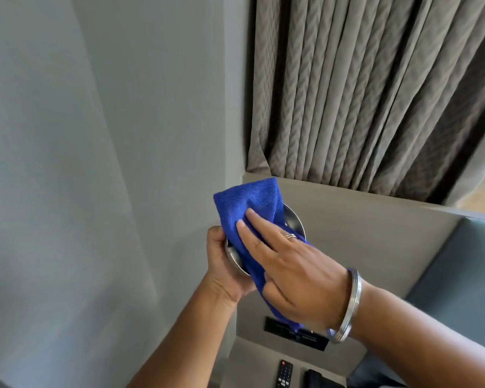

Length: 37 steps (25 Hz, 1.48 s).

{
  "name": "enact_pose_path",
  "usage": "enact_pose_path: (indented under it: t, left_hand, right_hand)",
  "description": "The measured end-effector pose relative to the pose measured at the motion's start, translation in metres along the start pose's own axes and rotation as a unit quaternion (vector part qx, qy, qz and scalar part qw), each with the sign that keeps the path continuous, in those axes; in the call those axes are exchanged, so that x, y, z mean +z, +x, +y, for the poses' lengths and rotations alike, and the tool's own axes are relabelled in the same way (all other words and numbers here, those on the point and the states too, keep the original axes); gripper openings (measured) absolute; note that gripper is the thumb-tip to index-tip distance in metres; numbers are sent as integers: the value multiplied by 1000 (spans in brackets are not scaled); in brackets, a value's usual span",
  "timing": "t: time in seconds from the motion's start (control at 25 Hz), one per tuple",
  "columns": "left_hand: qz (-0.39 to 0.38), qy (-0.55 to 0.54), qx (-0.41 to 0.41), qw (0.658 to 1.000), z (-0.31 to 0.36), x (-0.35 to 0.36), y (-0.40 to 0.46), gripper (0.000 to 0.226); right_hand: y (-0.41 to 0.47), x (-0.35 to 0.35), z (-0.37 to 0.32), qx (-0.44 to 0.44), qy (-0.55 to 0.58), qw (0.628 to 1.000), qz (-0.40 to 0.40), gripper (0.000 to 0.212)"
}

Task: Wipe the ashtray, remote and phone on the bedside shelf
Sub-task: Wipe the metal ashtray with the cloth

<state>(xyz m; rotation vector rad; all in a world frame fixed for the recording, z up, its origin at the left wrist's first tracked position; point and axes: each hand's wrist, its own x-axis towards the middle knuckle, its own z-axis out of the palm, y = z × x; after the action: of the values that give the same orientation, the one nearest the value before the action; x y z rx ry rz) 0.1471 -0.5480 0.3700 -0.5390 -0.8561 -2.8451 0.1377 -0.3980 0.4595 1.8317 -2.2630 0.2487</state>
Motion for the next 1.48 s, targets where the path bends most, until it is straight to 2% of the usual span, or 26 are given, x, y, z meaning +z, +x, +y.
enact_pose_path:
  t: [0.12,0.2,0.36,0.4,0.48,0.56,0.64,0.68,0.76,0.84,0.88,0.96,1.04,1.12,1.2,1.28,1.36,1.48]
  left_hand:
    - [63,45,-27,997,9,16,-1,56]
    - [57,27,-28,998,12,29,3,61]
    - [16,61,-4,998,14,50,11,72]
    - [9,61,13,998,10,52,12,70]
    - [7,62,33,997,-1,53,12,65]
    - [31,67,40,996,-9,54,9,64]
    - [51,71,29,996,-9,58,8,59]
    - [47,73,18,996,-7,61,7,59]
    - [1,83,1,997,1,71,5,65]
    - [-20,75,15,997,10,74,6,71]
    - [-34,71,21,997,12,72,7,77]
    - [-61,62,32,996,11,71,9,85]
    - [-48,77,56,994,8,71,8,85]
    - [-21,111,68,991,5,71,6,72]
    - [22,106,71,992,3,75,1,58]
    - [22,87,72,993,1,80,-2,60]
    - [0,65,65,996,4,85,-3,67]
    - [-10,38,66,997,14,92,2,77]
  right_hand:
    - [-1,-8,9,-54,-7,998,-30,67]
    - [-1,-17,19,-57,-54,997,-23,65]
    - [-9,-27,31,55,-155,986,-24,68]
    - [-15,-29,31,63,-134,989,-27,65]
    - [-26,-38,25,25,19,999,-32,55]
    - [-29,-47,17,-40,179,980,-72,50]
    - [-24,-55,12,-53,221,971,-75,56]
    - [-22,-57,12,-44,182,980,-61,57]
    - [-18,-58,14,-10,2,999,-40,62]
    - [-20,-60,10,49,-145,987,-49,69]
    - [-24,-60,5,70,-170,982,-47,70]
    - [-31,-64,-4,75,-145,986,-29,60]
    - [-37,-69,-12,39,-53,998,-26,42]
    - [-35,-70,-18,-5,63,997,-49,39]
    - [-26,-70,-23,-23,96,994,-44,43]
    - [-16,-73,-22,-18,18,1000,-16,52]
    - [-10,-79,-17,7,-79,997,-2,72]
    - [-16,-82,-11,60,-179,981,-36,109]
